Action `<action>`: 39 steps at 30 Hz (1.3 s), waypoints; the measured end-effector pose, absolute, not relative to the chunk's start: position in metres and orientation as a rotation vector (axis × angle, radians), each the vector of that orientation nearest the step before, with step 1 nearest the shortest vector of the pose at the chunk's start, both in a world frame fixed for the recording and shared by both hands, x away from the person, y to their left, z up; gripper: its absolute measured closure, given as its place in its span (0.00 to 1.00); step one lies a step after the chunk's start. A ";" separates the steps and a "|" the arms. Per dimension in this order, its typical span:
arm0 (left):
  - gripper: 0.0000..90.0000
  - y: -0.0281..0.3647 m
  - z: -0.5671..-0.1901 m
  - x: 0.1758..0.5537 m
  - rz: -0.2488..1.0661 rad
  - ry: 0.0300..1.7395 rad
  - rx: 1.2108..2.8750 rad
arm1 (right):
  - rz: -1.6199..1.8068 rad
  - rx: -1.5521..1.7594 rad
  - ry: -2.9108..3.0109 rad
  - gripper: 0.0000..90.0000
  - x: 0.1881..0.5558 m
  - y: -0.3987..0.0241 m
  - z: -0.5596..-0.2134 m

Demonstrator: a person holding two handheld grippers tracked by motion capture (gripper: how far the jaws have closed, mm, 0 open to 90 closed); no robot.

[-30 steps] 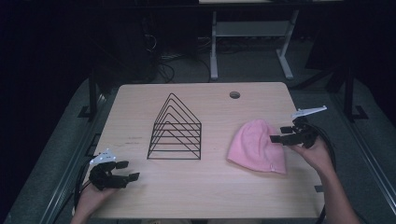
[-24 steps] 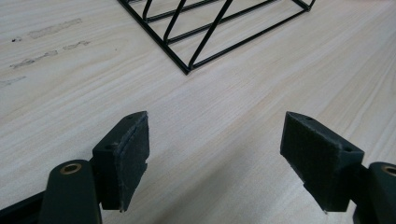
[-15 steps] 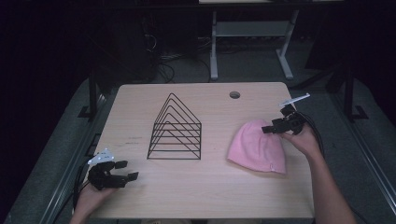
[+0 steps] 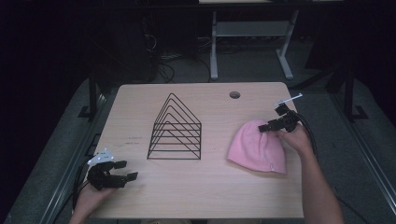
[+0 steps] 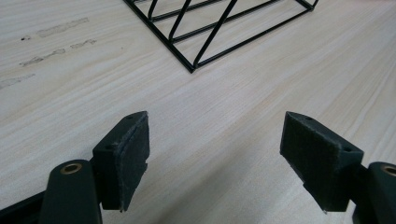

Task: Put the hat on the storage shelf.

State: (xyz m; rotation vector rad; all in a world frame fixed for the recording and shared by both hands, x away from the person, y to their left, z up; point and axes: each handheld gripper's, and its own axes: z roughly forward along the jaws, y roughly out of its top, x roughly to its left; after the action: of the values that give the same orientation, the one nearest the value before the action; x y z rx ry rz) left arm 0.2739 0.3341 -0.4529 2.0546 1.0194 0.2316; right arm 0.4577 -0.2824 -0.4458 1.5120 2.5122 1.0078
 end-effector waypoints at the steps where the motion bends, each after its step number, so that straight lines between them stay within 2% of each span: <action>1: 0.26 0.334 -0.453 0.274 0.233 1.021 2.054 | 1.014 1.522 2.514 0.39 0.458 -0.282 -0.447; 2: 0.26 0.334 -0.453 0.274 0.233 1.021 2.054 | 1.014 1.522 2.514 0.39 0.458 -0.282 -0.447; 3: 0.26 0.335 -0.453 0.274 0.235 1.023 2.053 | 1.033 1.522 2.522 0.46 0.458 -0.282 -0.450; 7: 0.26 0.334 -0.453 0.274 0.232 1.024 2.052 | 1.028 1.531 2.520 0.53 0.458 -0.281 -0.452; 9: 0.26 0.334 -0.453 0.274 0.233 1.020 2.055 | 1.045 1.535 2.529 0.65 0.457 -0.279 -0.454; 13: 0.26 0.334 -0.453 0.273 0.233 1.022 2.052 | 1.111 1.510 2.520 0.78 0.453 -0.282 -0.455; 18: 0.26 0.334 -0.452 0.273 0.233 1.020 2.050 | 1.148 1.464 2.521 0.82 0.446 -0.281 -0.445; 39: 0.26 0.333 -0.451 0.273 0.238 1.015 2.044 | 1.325 1.136 2.466 0.82 0.390 -0.263 -0.375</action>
State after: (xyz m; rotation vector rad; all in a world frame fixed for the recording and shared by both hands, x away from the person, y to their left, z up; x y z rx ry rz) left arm 0.2726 0.3331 -0.4508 2.0440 1.0146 0.2379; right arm 0.3904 -0.2627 -0.3745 1.1362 2.4657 1.3253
